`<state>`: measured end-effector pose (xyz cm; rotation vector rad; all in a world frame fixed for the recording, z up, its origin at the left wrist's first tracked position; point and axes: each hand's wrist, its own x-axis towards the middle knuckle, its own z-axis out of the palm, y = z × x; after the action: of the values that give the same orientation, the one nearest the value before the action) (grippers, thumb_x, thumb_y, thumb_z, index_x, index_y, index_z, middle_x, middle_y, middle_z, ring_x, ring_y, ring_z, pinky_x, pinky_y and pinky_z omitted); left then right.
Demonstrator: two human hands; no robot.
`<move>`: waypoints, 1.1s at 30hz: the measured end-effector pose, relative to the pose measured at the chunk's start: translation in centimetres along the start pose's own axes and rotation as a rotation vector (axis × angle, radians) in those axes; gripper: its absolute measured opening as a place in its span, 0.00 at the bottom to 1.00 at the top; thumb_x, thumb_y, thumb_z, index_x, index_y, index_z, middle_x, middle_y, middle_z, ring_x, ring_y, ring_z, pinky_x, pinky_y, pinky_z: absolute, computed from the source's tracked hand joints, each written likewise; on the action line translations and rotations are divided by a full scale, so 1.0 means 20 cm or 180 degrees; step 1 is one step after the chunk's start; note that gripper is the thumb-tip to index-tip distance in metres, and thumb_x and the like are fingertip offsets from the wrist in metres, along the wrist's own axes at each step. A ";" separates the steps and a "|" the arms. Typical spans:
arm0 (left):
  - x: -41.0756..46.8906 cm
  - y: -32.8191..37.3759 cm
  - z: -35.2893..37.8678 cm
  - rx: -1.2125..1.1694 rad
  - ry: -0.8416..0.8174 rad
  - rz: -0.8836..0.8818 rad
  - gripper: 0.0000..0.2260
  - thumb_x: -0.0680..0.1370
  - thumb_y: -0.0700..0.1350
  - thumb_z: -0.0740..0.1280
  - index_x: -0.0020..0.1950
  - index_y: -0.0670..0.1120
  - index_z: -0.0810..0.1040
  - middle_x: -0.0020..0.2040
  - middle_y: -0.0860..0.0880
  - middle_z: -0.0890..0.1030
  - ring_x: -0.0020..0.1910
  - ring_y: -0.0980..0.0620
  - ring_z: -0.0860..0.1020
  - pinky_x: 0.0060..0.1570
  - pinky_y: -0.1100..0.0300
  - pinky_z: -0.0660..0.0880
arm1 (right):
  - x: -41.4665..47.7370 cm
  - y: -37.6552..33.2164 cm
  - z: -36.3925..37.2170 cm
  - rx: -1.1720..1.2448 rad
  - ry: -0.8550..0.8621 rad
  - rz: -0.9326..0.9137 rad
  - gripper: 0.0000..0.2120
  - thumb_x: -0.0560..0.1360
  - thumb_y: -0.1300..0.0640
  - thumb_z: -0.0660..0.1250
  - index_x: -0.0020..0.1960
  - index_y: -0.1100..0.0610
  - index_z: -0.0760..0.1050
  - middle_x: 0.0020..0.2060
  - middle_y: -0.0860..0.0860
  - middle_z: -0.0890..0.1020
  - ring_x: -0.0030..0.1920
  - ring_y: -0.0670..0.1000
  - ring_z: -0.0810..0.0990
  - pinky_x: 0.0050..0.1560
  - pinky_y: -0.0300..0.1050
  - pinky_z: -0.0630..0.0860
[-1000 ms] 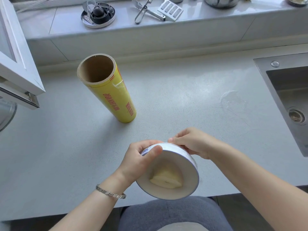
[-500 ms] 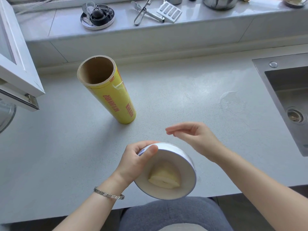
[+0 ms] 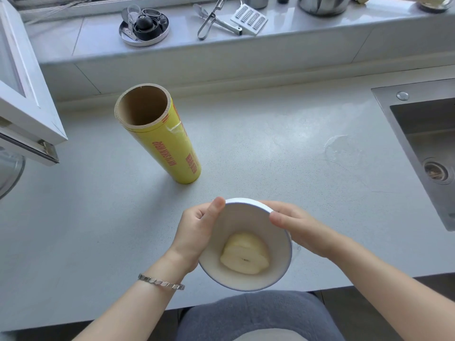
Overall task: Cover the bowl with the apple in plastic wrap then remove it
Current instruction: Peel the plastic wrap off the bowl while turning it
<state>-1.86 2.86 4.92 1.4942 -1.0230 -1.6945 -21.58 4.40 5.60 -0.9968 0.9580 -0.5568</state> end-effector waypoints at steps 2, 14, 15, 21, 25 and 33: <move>-0.01 0.00 0.01 -0.0171 0.0020 -0.0141 0.25 0.68 0.63 0.67 0.41 0.39 0.78 0.39 0.40 0.76 0.39 0.46 0.72 0.41 0.53 0.68 | 0.00 0.00 -0.01 0.0128 0.0048 0.0026 0.25 0.64 0.35 0.69 0.56 0.48 0.79 0.47 0.46 0.84 0.48 0.47 0.82 0.46 0.35 0.76; 0.06 0.14 0.00 0.1362 -0.1359 -0.0295 0.30 0.69 0.71 0.58 0.48 0.46 0.79 0.49 0.48 0.82 0.47 0.48 0.79 0.53 0.54 0.72 | 0.07 -0.05 0.00 -0.0118 0.0180 0.0382 0.10 0.70 0.48 0.64 0.37 0.52 0.79 0.32 0.44 0.82 0.34 0.42 0.79 0.37 0.32 0.72; 0.07 0.13 0.01 0.1487 -0.1348 -0.0205 0.32 0.65 0.75 0.57 0.46 0.48 0.75 0.46 0.49 0.77 0.43 0.51 0.75 0.49 0.54 0.69 | 0.08 -0.06 -0.01 -0.0175 0.0240 0.0417 0.11 0.68 0.46 0.64 0.40 0.53 0.78 0.34 0.45 0.82 0.36 0.44 0.79 0.40 0.35 0.73; 0.01 0.02 0.01 0.0937 -0.0491 0.0114 0.29 0.65 0.70 0.61 0.38 0.44 0.80 0.36 0.47 0.76 0.35 0.52 0.72 0.38 0.56 0.66 | 0.09 -0.08 -0.04 -0.0413 0.0769 0.0525 0.30 0.66 0.34 0.64 0.51 0.59 0.80 0.46 0.49 0.83 0.46 0.48 0.81 0.52 0.44 0.73; -0.02 -0.02 0.01 0.0820 -0.0177 0.0247 0.26 0.63 0.69 0.60 0.38 0.48 0.82 0.33 0.53 0.79 0.34 0.55 0.74 0.37 0.61 0.69 | 0.04 -0.11 -0.08 -0.0602 0.0704 0.0592 0.15 0.72 0.48 0.66 0.45 0.60 0.81 0.36 0.50 0.81 0.37 0.46 0.77 0.48 0.42 0.72; -0.03 -0.01 0.00 0.1067 -0.0003 0.0385 0.18 0.61 0.67 0.62 0.40 0.58 0.80 0.37 0.65 0.82 0.38 0.66 0.78 0.38 0.72 0.72 | 0.08 -0.13 -0.06 -0.0455 0.0699 0.0778 0.06 0.70 0.55 0.70 0.37 0.56 0.79 0.28 0.48 0.77 0.29 0.44 0.73 0.41 0.39 0.72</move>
<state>-1.87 3.51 5.04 1.5989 -1.4226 -1.4917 -21.88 1.42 7.05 -0.9402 1.3104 -0.4016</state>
